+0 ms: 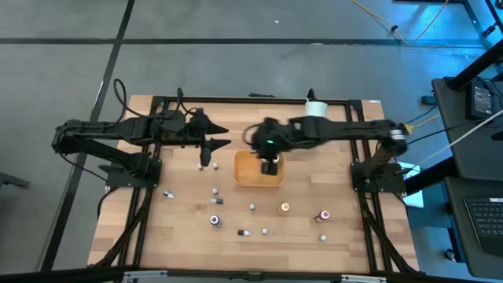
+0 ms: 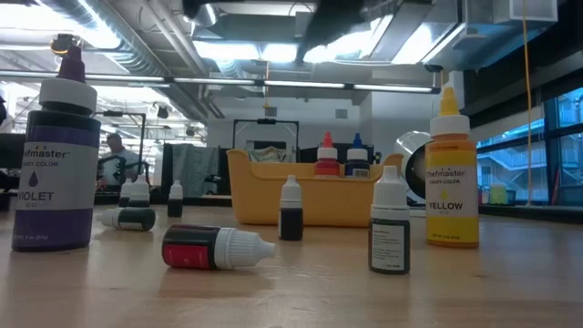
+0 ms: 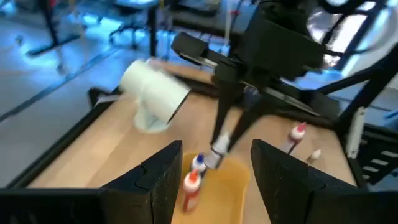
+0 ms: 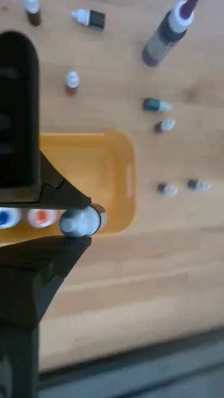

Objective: Pick & Place food coloring
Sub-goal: Put the right small black food coloring bottle into the yellow bin

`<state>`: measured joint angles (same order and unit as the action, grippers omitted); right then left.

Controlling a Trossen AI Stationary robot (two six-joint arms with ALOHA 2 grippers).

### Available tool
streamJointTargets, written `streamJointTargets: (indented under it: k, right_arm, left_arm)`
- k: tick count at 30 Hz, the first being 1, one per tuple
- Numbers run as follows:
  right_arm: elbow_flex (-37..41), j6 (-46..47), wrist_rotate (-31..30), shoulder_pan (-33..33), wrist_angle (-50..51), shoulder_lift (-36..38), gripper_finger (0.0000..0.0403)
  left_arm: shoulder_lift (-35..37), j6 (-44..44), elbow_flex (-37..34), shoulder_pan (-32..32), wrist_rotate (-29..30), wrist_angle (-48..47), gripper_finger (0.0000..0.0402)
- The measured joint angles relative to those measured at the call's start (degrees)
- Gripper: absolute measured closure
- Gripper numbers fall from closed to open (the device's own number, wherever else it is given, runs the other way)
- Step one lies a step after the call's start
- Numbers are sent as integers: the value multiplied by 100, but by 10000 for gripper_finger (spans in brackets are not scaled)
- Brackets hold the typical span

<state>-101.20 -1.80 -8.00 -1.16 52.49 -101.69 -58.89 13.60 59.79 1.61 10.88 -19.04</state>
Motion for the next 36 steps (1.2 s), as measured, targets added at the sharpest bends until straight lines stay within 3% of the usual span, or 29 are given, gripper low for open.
streamJointTargets:
  k: [6, 17, 25, 36]
  right_arm:
    - [-844, -355, 174, 133, 298, -1234, 346]
    - [-967, -327, 316, 286, 323, -2467, 346]
    - [-965, -321, 314, 289, 249, -2918, 328]
    - [-965, -335, 314, 288, 155, -2999, 318]
  left_arm:
    - [221, 366, 0, 0, 193, -563, 213]
    - [379, 425, -4, -2, 231, -691, 212]
    - [380, 425, -4, -2, 292, -781, 214]
    - [380, 414, -4, -2, 296, -805, 213]
